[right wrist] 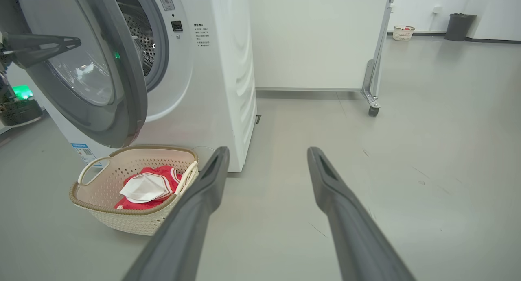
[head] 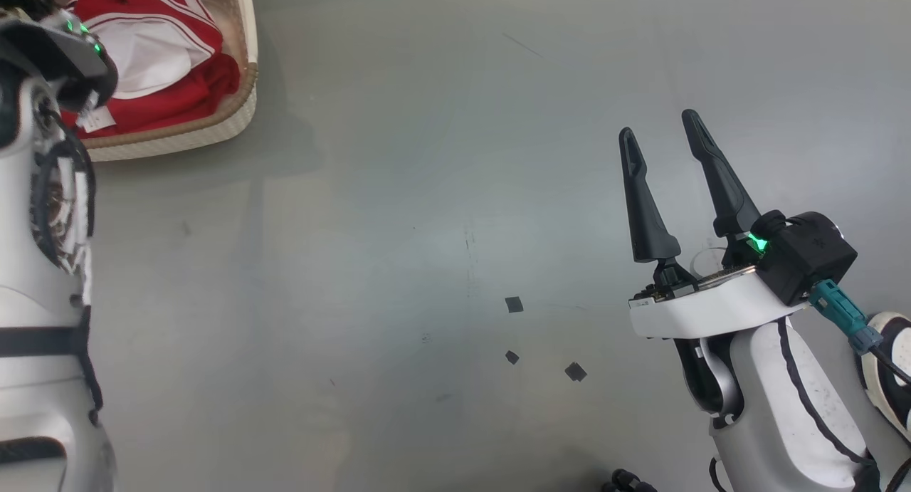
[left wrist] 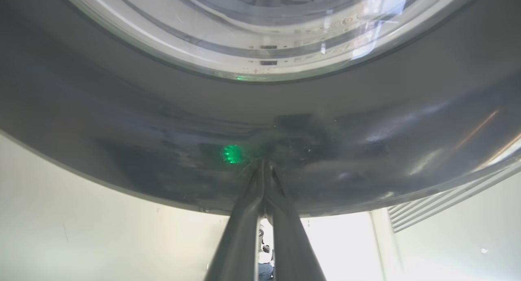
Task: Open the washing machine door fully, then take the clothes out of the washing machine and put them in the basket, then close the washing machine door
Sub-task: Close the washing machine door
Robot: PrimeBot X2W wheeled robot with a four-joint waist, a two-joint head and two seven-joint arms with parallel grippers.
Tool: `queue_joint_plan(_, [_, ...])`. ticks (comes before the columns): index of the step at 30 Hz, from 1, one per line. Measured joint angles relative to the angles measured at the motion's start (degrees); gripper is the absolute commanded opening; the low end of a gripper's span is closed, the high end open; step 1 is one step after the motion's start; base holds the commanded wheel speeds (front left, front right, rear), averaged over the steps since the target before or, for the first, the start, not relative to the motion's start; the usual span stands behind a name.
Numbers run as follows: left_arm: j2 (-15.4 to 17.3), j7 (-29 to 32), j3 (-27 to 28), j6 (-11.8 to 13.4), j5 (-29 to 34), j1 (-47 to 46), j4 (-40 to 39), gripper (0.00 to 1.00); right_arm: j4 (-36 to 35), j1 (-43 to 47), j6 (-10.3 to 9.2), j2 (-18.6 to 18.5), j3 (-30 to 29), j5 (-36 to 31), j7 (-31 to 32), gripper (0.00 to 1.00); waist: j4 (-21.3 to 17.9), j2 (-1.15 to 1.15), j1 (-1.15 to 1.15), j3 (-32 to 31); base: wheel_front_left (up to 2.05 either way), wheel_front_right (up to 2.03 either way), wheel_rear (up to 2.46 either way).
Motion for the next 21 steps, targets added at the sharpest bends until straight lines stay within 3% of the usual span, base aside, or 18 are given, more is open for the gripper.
queue_joint_plan(6, [-0.6, 2.0, -3.3, -3.6, 1.2, 6.0, 2.4, 0.00, 1.0, 0.0, 0.54, 0.0, -1.3, -1.7, 0.0, 1.00, 2.7, 0.00, 0.00, -2.7, 0.00, 0.00, 0.00])
queue_joint_plan(9, [-0.5, 3.0, -6.7, -5.8, 4.9, 9.6, 2.9, 0.00, 1.8, 0.0, 0.92, 0.0, -1.6, -2.2, 0.0, 1.00, 4.2, 0.00, 0.00, -4.3, 0.00, 0.00, 0.00])
queue_joint_plan(16, [-0.3, 1.7, -12.8, -7.9, 12.7, 19.1, 3.0, 0.00, 3.4, 1.4, 1.64, -1.2, -2.7, -3.0, 0.0, 1.00, 10.1, 0.00, 0.00, -9.0, 0.00, 0.00, 0.00])
queue_joint_plan(21, [4.6, -3.7, -18.0, -7.9, 25.6, 23.5, 2.3, 0.00, 4.0, 3.1, 1.74, -1.9, -3.6, -3.4, 0.0, 1.00, 13.7, 0.00, 0.00, -11.8, 0.00, 0.00, 0.00])
